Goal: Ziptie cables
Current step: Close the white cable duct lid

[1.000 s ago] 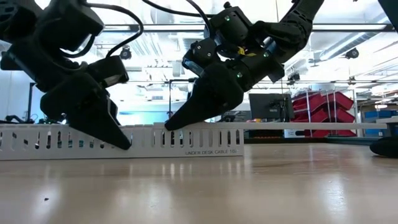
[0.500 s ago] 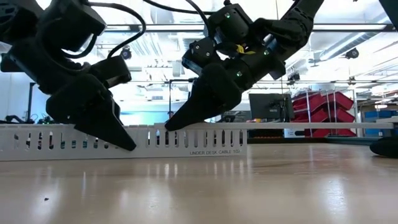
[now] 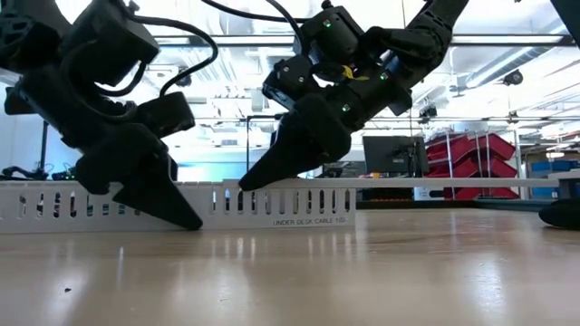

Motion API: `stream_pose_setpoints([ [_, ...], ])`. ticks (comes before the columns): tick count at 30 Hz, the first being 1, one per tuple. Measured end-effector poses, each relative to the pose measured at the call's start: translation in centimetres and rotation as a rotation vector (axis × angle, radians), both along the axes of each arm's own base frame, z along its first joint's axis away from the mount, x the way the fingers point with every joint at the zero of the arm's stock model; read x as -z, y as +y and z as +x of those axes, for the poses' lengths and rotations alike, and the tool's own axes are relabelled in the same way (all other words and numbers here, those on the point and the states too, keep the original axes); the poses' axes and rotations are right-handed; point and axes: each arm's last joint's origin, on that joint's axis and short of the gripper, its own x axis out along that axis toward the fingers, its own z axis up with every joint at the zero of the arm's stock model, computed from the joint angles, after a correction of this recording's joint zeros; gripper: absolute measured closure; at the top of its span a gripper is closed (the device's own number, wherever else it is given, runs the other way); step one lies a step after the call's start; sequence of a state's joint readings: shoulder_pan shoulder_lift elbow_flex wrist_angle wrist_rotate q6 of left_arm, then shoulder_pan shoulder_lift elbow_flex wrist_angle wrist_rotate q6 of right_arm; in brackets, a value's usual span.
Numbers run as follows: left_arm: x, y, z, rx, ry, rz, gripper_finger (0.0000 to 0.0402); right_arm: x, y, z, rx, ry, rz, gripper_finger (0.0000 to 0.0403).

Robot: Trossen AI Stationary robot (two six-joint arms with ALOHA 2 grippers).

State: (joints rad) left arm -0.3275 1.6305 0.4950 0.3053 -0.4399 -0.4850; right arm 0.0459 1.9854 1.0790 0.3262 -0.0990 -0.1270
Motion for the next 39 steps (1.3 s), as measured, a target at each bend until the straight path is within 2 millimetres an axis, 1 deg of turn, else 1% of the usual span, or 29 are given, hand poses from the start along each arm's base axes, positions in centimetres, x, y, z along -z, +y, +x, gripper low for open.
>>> stream_pose_setpoints([
  [5, 0.8, -0.1, 0.1, -0.001, 0.017, 0.006, 0.0112, 0.1, -0.2, -0.1, -0.023, 0.004, -0.016, 0.0183],
  [8, 1.2, -0.5, 0.2, 0.016, -0.015, 0.009, 0.0109, 0.2, -0.2, -0.2, -0.042, 0.005, -0.026, 0.0182],
  [11, 1.7, -0.9, 0.1, 0.034, -0.084, 0.014, 0.0122, 0.3, -0.4, -0.3, -0.056, 0.001, -0.007, 0.0177],
  [14, 2.1, -1.0, -0.2, 0.024, -0.14, 0.035, 0.0137, 0.3, -0.5, -0.4, -0.055, 0.002, 0.002, 0.0181],
  [20, 2.4, -0.7, -0.7, -0.01, -0.151, 0.072, 0.0149, 0.3, -0.7, -0.4, -0.035, 0.002, 0.026, 0.0183],
  [24, 2.2, -0.9, -0.4, -0.013, -0.155, 0.059, 0.0146, 0.3, -0.7, -0.4, -0.029, 0.004, 0.033, 0.0179],
  [28, 1.1, -1.0, -0.1, 0.06, -0.158, 0.062, 0.015, 0.4, -0.7, -0.4, -0.026, 0.006, 0.036, 0.0183],
  [34, -0.5, -0.7, -1.3, 0.09, -0.079, 0.08, 0.0175, 0.5, -0.7, -0.4, -0.018, 0.0, 0.043, 0.0179],
  [39, -0.2, -0.6, -1.6, 0.082, -0.047, 0.094, 0.0182, 0.6, -0.7, -0.5, -0.023, 0.006, 0.038, 0.0183],
])
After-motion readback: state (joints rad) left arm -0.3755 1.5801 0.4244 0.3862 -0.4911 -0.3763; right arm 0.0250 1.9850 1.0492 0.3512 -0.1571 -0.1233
